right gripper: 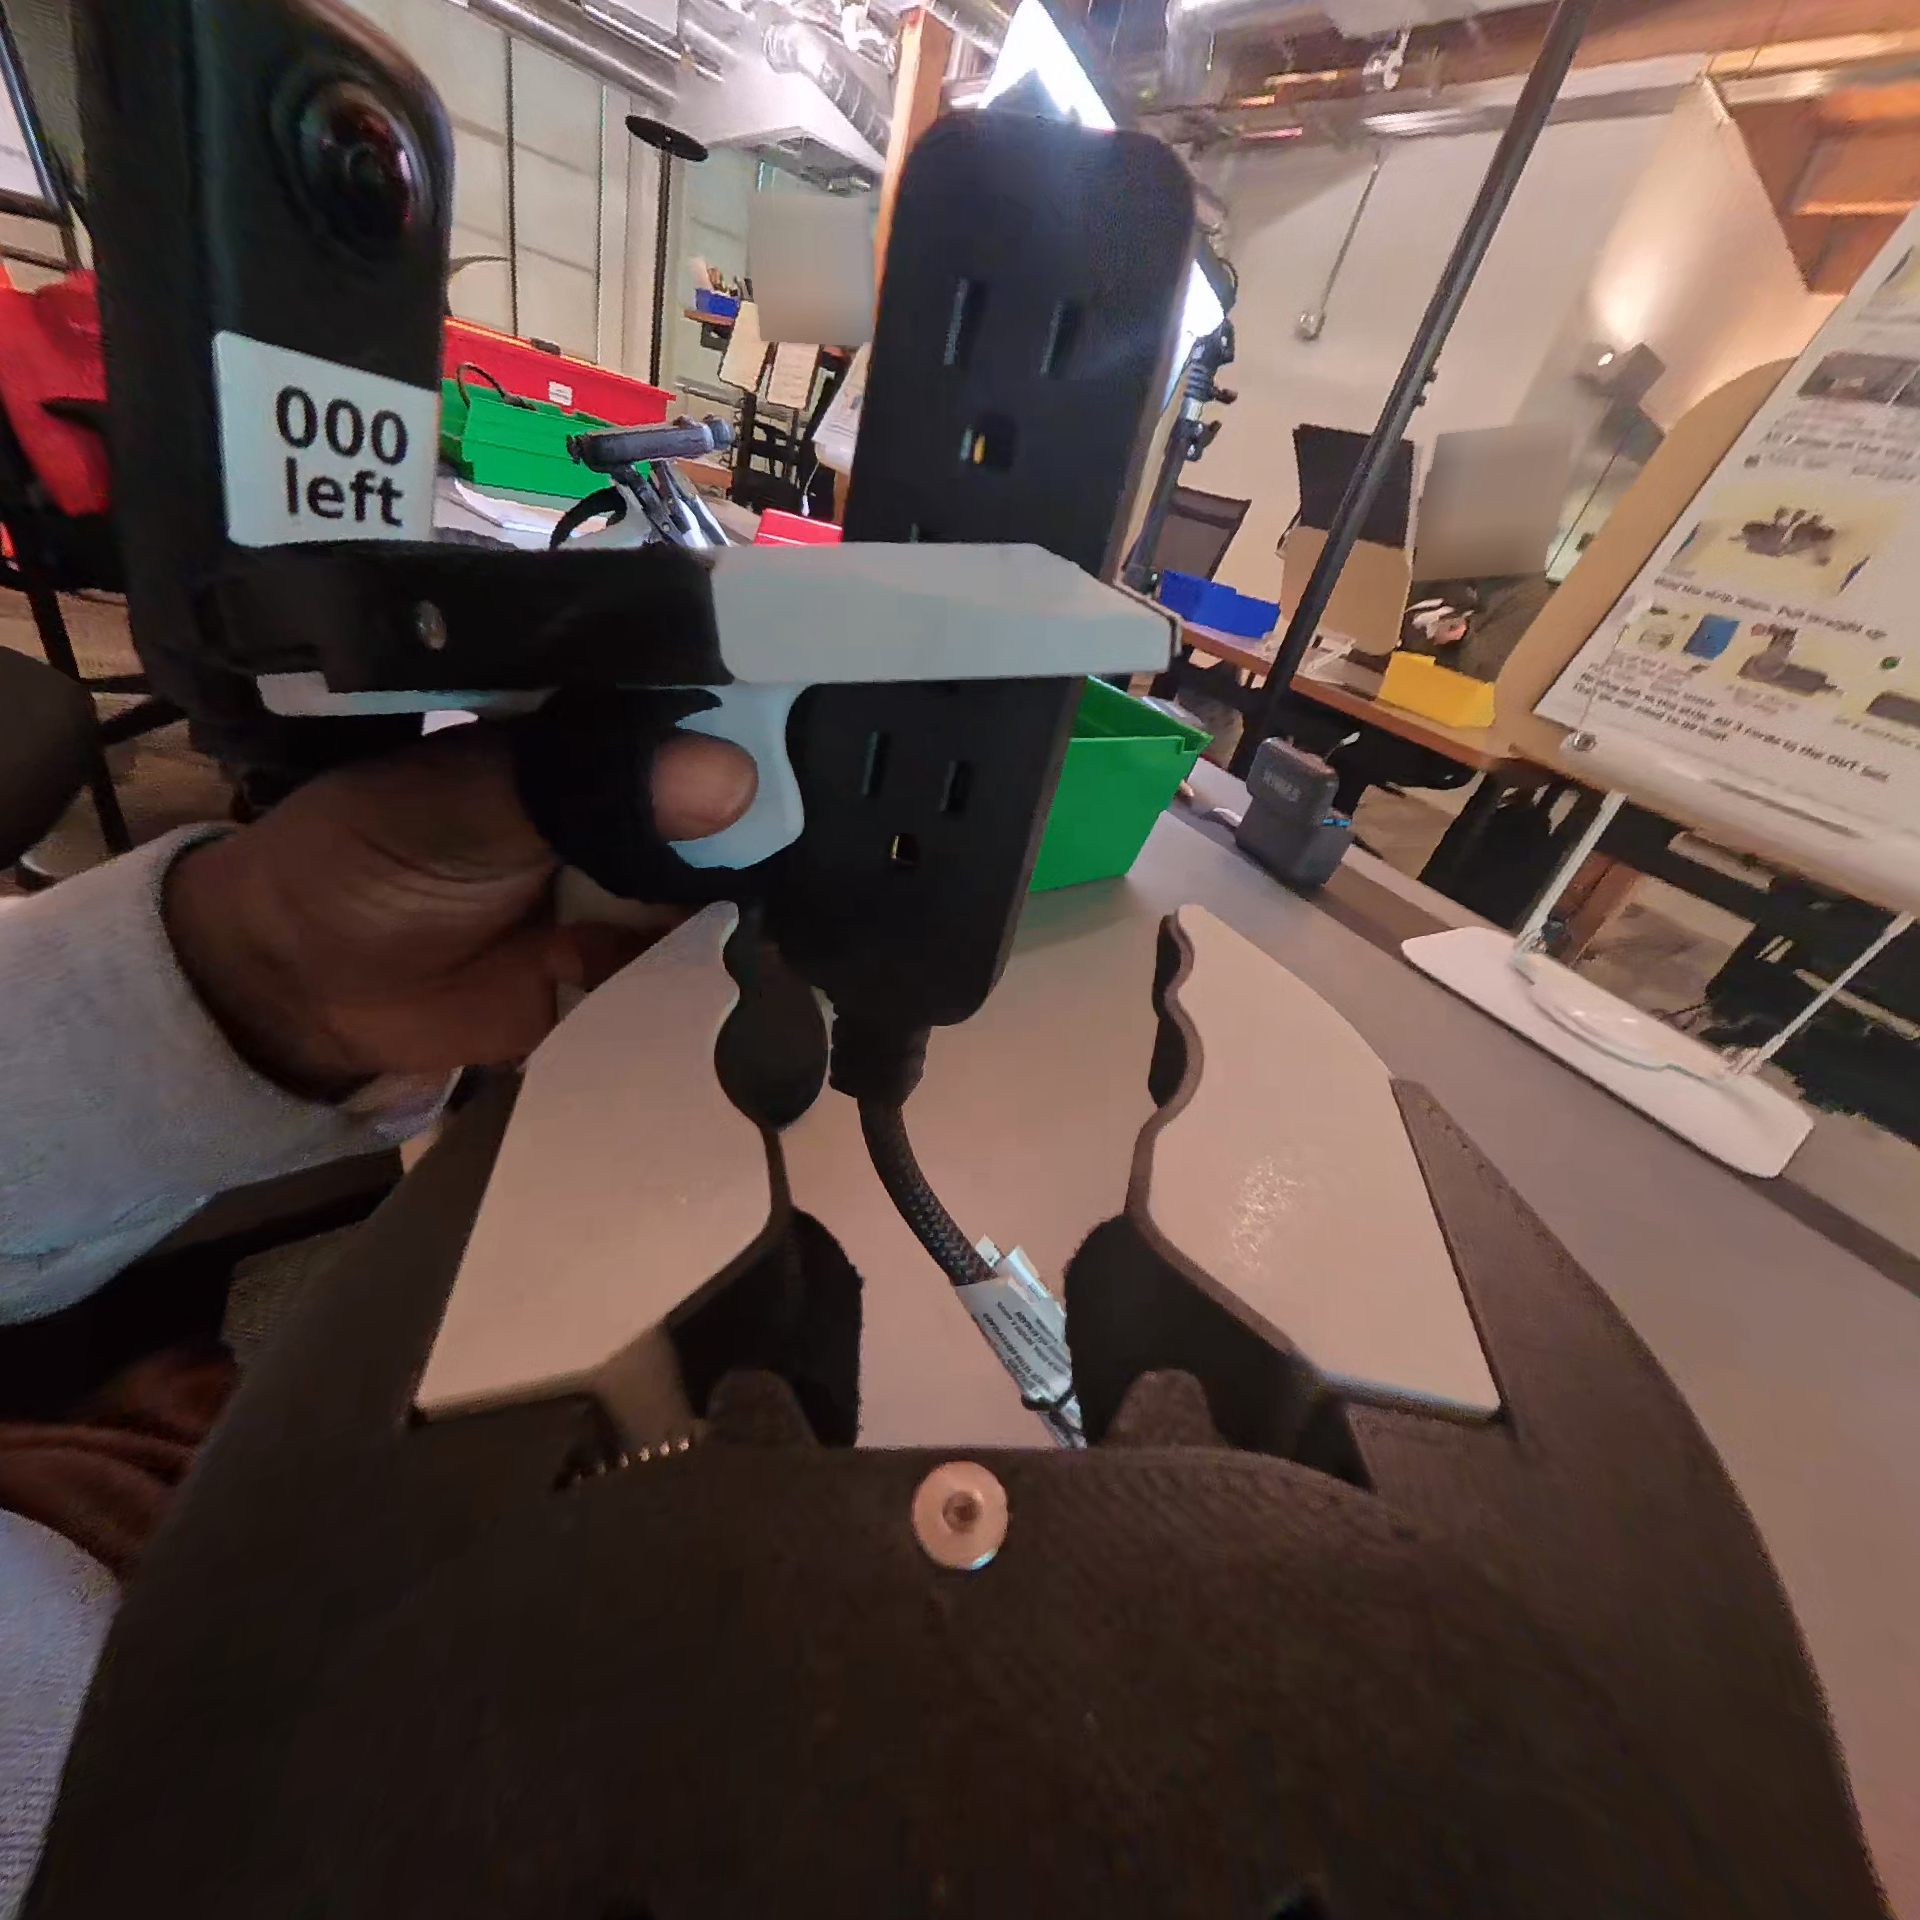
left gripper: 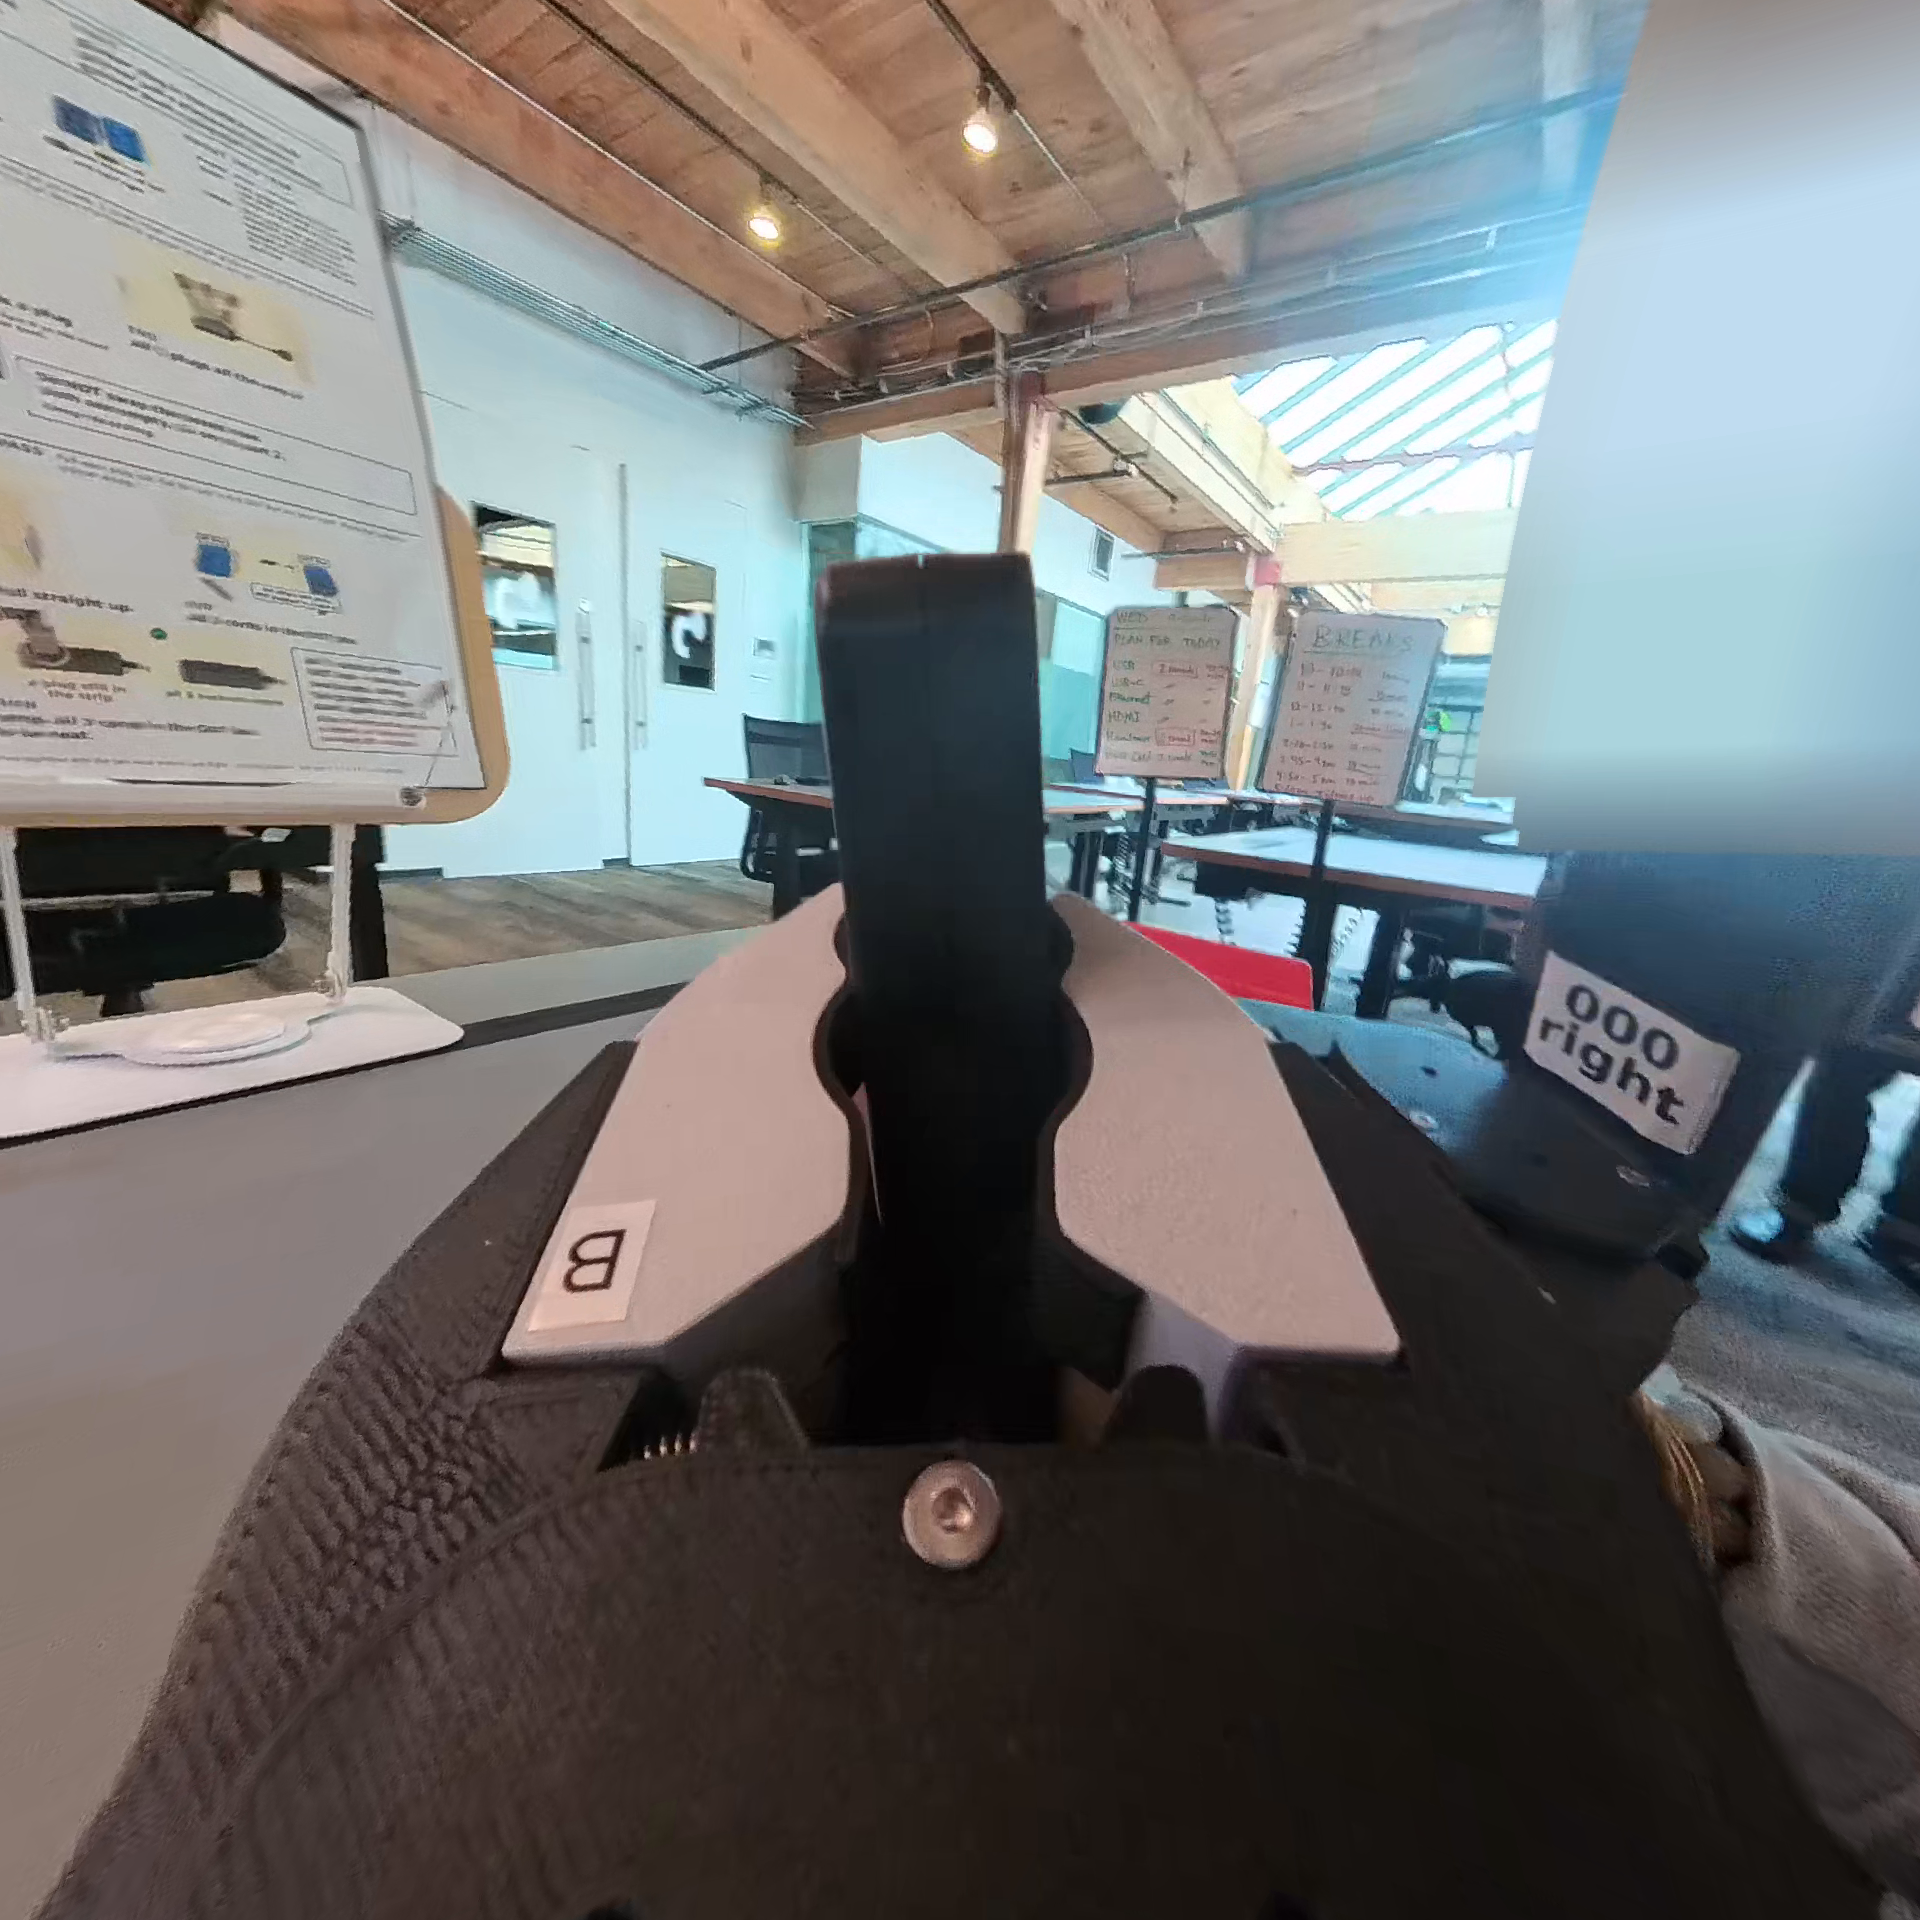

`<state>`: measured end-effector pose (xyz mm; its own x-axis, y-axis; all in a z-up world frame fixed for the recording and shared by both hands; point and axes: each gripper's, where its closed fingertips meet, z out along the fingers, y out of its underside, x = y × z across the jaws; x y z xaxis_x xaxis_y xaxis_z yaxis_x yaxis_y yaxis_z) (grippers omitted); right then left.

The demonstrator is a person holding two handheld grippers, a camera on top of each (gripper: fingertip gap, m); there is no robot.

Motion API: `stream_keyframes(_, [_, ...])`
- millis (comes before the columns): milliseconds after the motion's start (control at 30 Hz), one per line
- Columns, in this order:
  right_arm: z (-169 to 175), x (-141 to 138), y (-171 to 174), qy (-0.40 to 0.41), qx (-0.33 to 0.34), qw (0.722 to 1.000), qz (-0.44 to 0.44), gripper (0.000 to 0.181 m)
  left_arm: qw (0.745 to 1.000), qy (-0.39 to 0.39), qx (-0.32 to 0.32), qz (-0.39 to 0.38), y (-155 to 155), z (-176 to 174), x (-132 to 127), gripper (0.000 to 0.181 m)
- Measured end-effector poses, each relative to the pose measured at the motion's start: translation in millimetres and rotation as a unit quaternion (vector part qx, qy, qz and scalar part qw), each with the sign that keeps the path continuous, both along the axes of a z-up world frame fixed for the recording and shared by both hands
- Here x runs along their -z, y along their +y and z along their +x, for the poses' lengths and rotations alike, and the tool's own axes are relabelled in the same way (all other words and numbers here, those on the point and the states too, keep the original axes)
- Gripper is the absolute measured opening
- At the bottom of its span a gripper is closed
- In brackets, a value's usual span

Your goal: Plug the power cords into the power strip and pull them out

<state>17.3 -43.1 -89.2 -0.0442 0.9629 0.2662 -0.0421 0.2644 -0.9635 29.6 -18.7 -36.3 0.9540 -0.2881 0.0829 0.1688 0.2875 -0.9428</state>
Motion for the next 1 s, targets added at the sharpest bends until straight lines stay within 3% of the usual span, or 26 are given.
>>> stream_keyframes(133, [-1.4,1.4,-11.9,-0.005,-0.020,1.000,0.022,0.063,0.999,0.013,0.033,-0.022,-3.2,4.2,3.7,0.029])
stream_keyframes(167, [-2.2,3.2,-14.5,-0.005,-0.023,0.999,0.030,0.051,0.999,0.012,0.036,-0.027,-3.2,4.1,5.2,0.029])
stream_keyframes(333, [-4.5,9.3,-13.0,-0.012,-0.001,0.997,0.078,0.047,0.999,0.021,0.030,-0.037,-5.9,0.8,12.7,0.030])
stream_keyframes(500, [-6.5,16.0,-10.4,-0.073,-0.004,0.982,0.176,0.047,0.999,0.018,0.030,-0.034,-15.1,-5.1,19.3,0.032])
stream_keyframes(667, [0.1,33.7,5.4,-0.182,-0.049,0.950,0.247,0.047,0.999,0.040,-0.004,-0.002,-34.1,-28.8,9.3,0.042])
stream_keyframes(800, [10.5,55.9,21.4,-0.283,-0.096,0.910,0.287,0.046,0.996,0.075,-0.038,-0.004,-49.4,-51.5,4.1,0.049])
stream_keyframes(1000, [19.0,81.7,31.9,-0.398,-0.188,0.852,0.285,0.046,0.988,0.129,-0.084,-0.007,-71.9,-77.7,2.1,0.049])
